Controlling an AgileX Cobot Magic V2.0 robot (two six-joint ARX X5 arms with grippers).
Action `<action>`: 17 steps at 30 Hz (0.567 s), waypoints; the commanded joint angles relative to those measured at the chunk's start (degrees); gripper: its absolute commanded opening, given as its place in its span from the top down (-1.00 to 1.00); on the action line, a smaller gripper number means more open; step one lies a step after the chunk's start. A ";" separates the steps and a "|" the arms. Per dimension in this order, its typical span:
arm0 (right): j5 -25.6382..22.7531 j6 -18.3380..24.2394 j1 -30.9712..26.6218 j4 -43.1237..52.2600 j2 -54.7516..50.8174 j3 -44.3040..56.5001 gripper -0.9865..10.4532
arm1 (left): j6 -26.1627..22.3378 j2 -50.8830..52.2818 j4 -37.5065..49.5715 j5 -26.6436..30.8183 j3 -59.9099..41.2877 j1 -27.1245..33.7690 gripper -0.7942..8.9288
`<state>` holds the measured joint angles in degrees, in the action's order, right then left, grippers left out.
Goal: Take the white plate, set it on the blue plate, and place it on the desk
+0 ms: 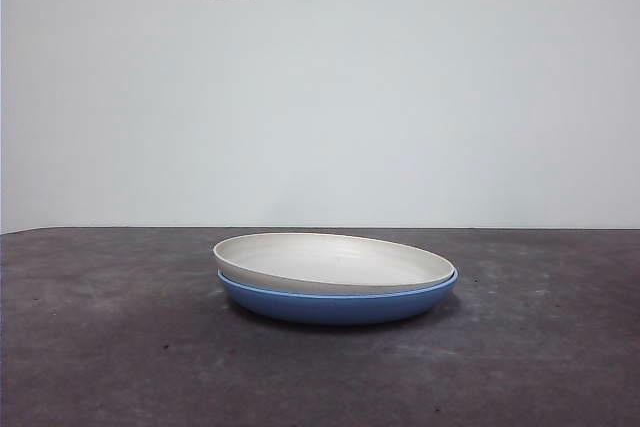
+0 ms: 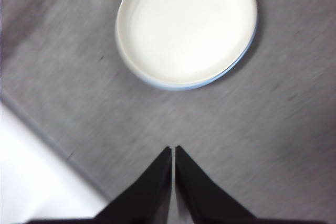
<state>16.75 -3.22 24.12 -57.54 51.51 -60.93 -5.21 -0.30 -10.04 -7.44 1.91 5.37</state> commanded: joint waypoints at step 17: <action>-2.58 2.95 -25.24 45.68 -35.50 34.58 0.82 | 0.15 0.13 -0.28 -0.02 -1.20 0.02 0.80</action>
<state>14.57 -0.23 -0.97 -14.37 17.10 -28.08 -5.21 -0.30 -10.04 -7.44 1.89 5.37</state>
